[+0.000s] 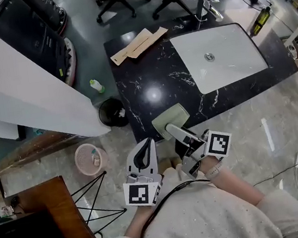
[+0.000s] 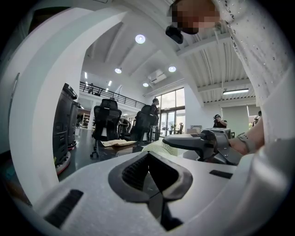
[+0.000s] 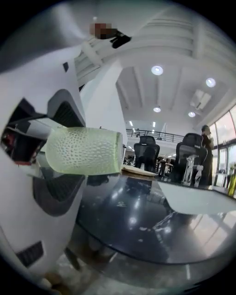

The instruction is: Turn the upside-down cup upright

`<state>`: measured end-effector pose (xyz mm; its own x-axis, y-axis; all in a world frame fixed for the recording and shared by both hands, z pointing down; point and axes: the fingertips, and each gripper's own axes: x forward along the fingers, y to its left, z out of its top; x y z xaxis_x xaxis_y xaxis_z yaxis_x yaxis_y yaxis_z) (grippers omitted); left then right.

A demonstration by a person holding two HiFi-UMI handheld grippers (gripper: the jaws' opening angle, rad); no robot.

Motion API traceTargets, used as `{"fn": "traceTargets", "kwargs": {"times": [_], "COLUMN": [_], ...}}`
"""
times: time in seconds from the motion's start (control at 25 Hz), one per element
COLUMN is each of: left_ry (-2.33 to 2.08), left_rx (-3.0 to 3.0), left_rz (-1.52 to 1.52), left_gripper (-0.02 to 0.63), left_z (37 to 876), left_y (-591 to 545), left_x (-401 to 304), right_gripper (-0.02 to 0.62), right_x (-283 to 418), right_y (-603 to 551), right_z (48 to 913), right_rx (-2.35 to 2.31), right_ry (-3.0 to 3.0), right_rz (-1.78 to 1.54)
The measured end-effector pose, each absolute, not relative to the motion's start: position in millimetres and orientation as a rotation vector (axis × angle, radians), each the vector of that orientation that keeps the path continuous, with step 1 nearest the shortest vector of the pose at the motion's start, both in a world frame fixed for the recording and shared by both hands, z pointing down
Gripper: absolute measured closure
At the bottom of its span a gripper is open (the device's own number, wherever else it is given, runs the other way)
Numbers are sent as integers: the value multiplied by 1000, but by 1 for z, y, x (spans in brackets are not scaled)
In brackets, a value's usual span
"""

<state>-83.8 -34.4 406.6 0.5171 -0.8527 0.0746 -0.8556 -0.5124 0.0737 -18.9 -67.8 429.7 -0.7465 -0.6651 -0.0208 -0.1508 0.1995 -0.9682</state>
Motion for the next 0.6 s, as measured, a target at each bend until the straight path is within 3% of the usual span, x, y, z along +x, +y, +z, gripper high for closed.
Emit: {"fn": "traceTargets", "kwargs": {"times": [0.24, 0.6], "left_ry": [-1532, -1548], "left_rx": [2620, 2622], "left_rz": [45, 63], "left_gripper": [598, 598], "left_z": [403, 397], "left_y": [-32, -29], "left_x": [-91, -92], "right_gripper": [278, 278], "right_x": [-27, -22], "right_y": [-59, -67], "right_z": [428, 421], "right_rx": [-412, 39], "right_ry": [1604, 1103], "right_rz": [-1698, -1601]}}
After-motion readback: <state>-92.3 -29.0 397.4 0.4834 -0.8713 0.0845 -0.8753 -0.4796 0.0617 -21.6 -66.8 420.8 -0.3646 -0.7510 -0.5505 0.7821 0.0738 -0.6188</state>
